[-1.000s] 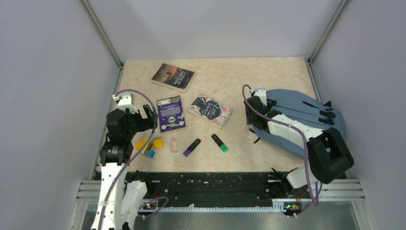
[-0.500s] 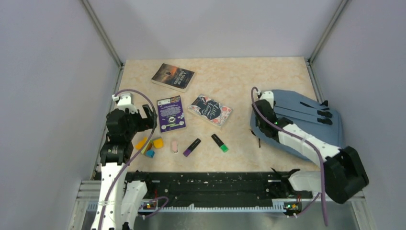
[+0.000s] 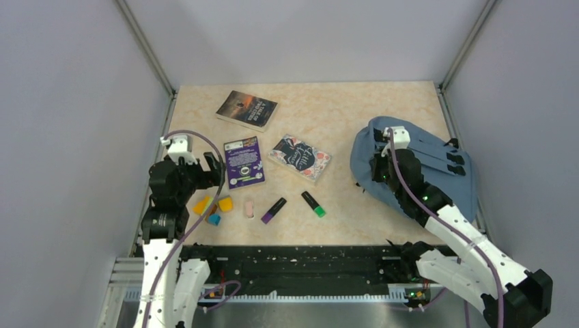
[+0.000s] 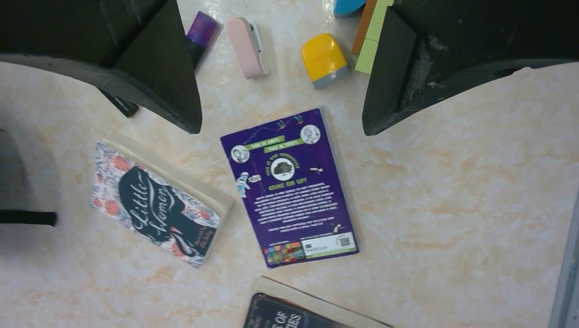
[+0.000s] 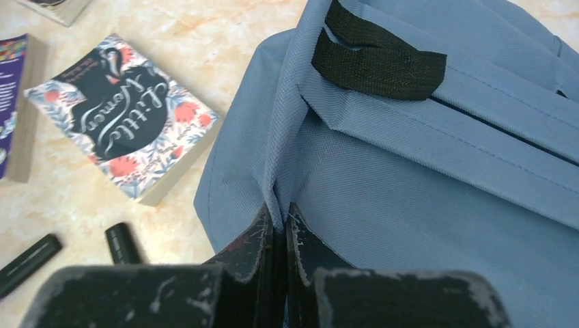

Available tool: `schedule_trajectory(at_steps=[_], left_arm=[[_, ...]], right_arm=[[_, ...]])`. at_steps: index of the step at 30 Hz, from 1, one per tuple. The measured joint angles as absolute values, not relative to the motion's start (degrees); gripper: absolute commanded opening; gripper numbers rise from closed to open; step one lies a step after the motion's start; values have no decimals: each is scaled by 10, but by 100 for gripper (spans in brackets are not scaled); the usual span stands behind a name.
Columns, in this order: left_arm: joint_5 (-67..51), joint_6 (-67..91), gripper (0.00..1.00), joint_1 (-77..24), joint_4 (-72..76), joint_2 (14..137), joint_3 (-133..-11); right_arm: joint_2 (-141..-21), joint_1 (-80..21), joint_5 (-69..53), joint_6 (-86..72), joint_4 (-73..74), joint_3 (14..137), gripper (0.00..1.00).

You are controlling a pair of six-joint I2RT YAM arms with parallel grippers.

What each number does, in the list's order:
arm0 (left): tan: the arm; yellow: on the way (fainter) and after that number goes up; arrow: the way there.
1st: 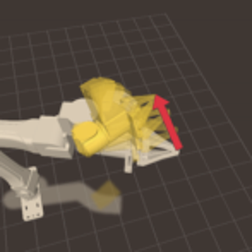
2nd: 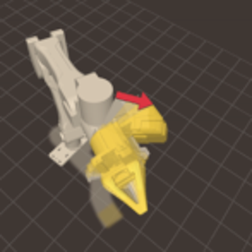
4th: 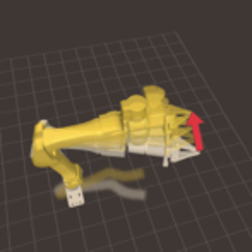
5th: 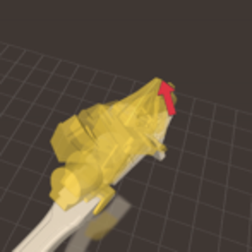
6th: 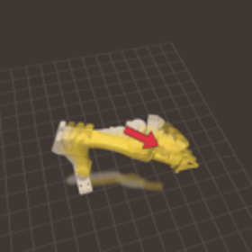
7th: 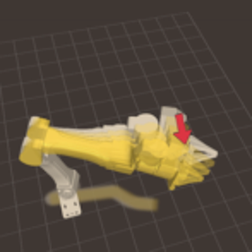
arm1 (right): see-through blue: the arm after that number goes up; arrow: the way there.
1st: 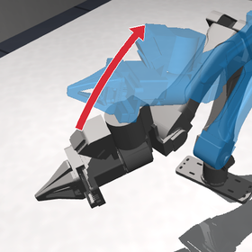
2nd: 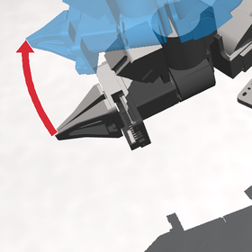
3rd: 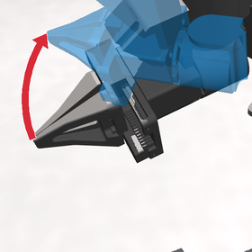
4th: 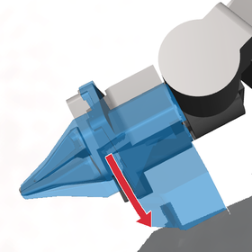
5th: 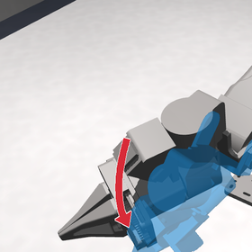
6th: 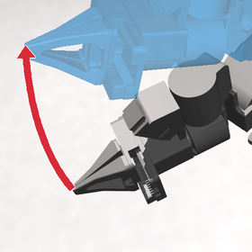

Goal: Pack the student bag
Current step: Pick up the student bag at the center of the board.

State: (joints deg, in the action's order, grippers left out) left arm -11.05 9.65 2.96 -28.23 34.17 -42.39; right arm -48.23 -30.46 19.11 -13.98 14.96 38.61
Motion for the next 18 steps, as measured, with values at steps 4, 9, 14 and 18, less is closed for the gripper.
schedule_trajectory(at_steps=[4,9,14,18], left_arm=[[-155,94,89,29,-274,334,-424],[-181,103,84,24,-270,344,-424],[-188,149,83,-5,-270,354,-427],[-168,187,83,-79,-260,356,-441]], right_arm=[[-474,-303,132,-140,157,394,0],[-465,-305,39,-146,150,433,0],[-465,-305,-41,-157,124,473,0],[-465,-306,-83,-175,86,478,0]])
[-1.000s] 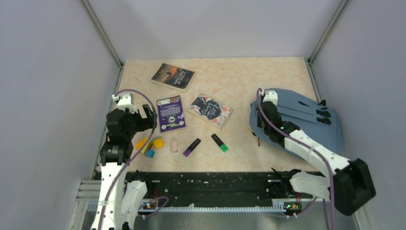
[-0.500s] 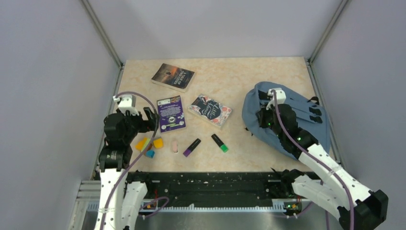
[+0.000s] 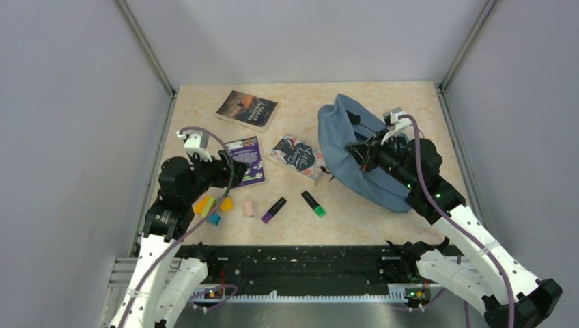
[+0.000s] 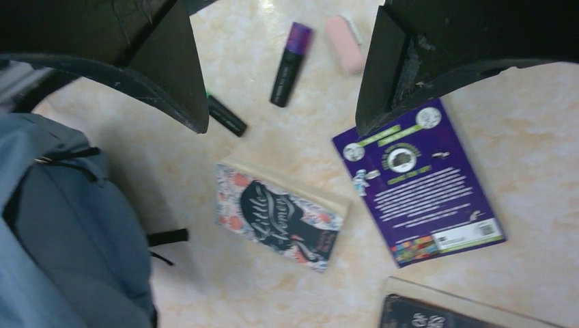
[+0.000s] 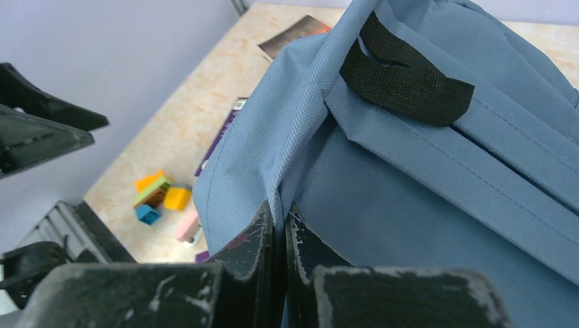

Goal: Pack the student bag
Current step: Pick up the student bag at the center of the board, then unzip the student bag at the center of the board.

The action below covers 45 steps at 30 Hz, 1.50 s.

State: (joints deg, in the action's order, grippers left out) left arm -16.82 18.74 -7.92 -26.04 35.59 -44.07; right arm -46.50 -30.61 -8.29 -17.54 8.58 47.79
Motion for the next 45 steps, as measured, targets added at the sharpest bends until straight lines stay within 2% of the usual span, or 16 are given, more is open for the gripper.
schedule_trajectory(at_steps=[9,18,22,25,33,36,37,38,41,45], left_arm=[[-140,300,83,-297,-118,451,-441],[-107,430,86,-437,154,541,-374],[-91,460,94,-480,245,594,-375],[-86,485,97,-501,289,649,-381],[-76,549,98,-527,391,755,-386],[-76,565,95,-531,418,778,-391],[-76,567,91,-532,420,785,-397],[-76,568,82,-534,420,790,-404],[-77,570,47,-544,439,802,-422],[-74,570,17,-558,473,804,-425]], right_arm=[[-467,-312,-122,-252,-30,445,0],[-478,-354,-118,-286,-103,396,0],[-478,-364,-118,-292,-121,382,0],[-479,-369,-118,-294,-128,379,0],[-469,-375,-114,-296,-152,361,0],[-463,-374,-105,-292,-150,360,0],[-458,-373,-102,-290,-149,360,0],[-454,-373,-98,-289,-149,360,0],[-437,-373,-84,-282,-144,360,0],[-419,-374,-77,-276,-131,360,0]])
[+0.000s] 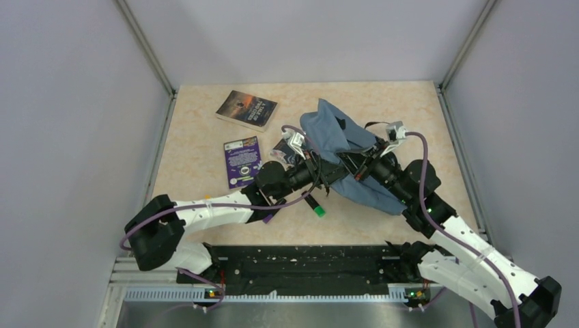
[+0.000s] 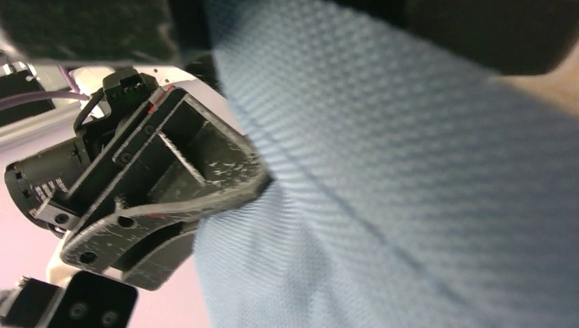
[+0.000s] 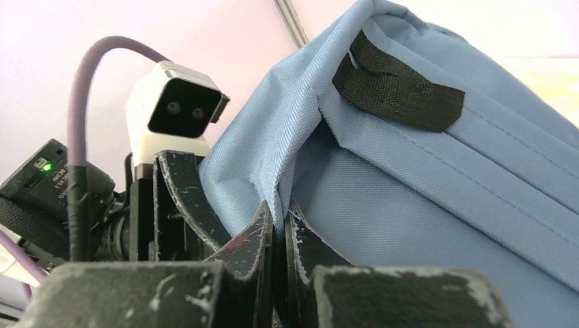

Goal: Pack the student bag
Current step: Unzip the student bag at the center of the board.

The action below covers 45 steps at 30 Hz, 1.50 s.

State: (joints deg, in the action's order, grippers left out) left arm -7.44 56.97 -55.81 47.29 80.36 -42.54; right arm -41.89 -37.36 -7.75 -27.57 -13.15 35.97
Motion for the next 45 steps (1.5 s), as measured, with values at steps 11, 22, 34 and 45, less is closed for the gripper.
schedule_trajectory(at_steps=[11,22,34,45], left_arm=[[-72,506,0,-569,391,755,-432],[-29,415,0,-565,247,703,-477],[29,345,0,-557,92,685,-601],[29,332,0,-555,8,685,-640]], right_arm=[[-408,-389,-57,-265,-105,360,28],[-343,-388,21,-166,-6,403,88],[-330,-388,-124,-58,57,442,89],[-393,-388,-168,-10,38,433,92]])
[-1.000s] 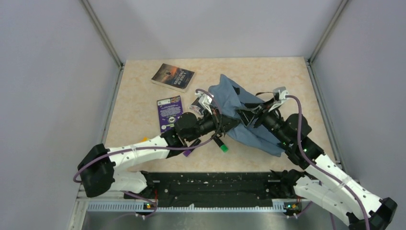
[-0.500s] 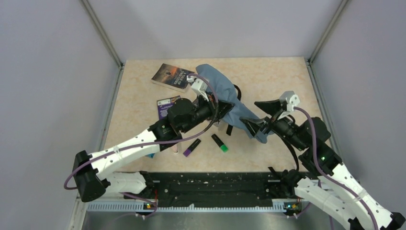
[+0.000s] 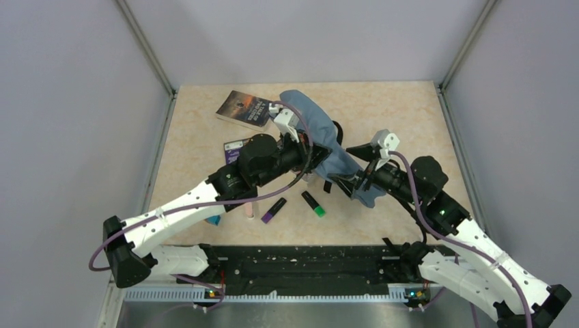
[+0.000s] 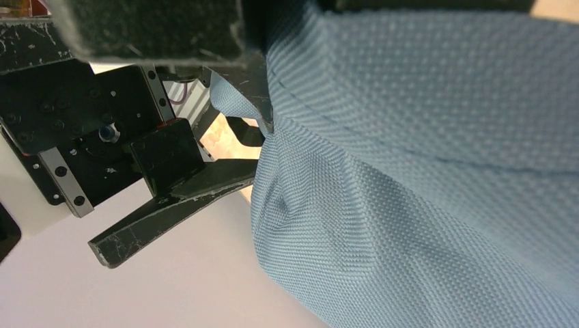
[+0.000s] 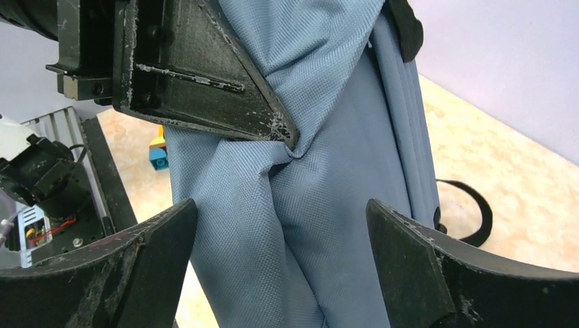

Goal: Pack the student bag
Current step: Unzip the student bag at the center of the board.

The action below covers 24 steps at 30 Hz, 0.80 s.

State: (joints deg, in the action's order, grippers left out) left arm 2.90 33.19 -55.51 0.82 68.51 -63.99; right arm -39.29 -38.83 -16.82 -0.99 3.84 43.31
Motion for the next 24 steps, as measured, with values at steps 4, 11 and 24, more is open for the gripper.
schedule_trajectory(at_steps=[4,11,24], left_arm=[[30,327,0,-555,-14,690,-657],[32,319,0,-552,-31,712,-687],[36,317,0,-548,-48,748,-728]], right_arm=[[-390,-390,-172,5,16,424,92],[-397,-408,-174,21,6,423,94],[-432,-464,-6,42,-10,413,85]])
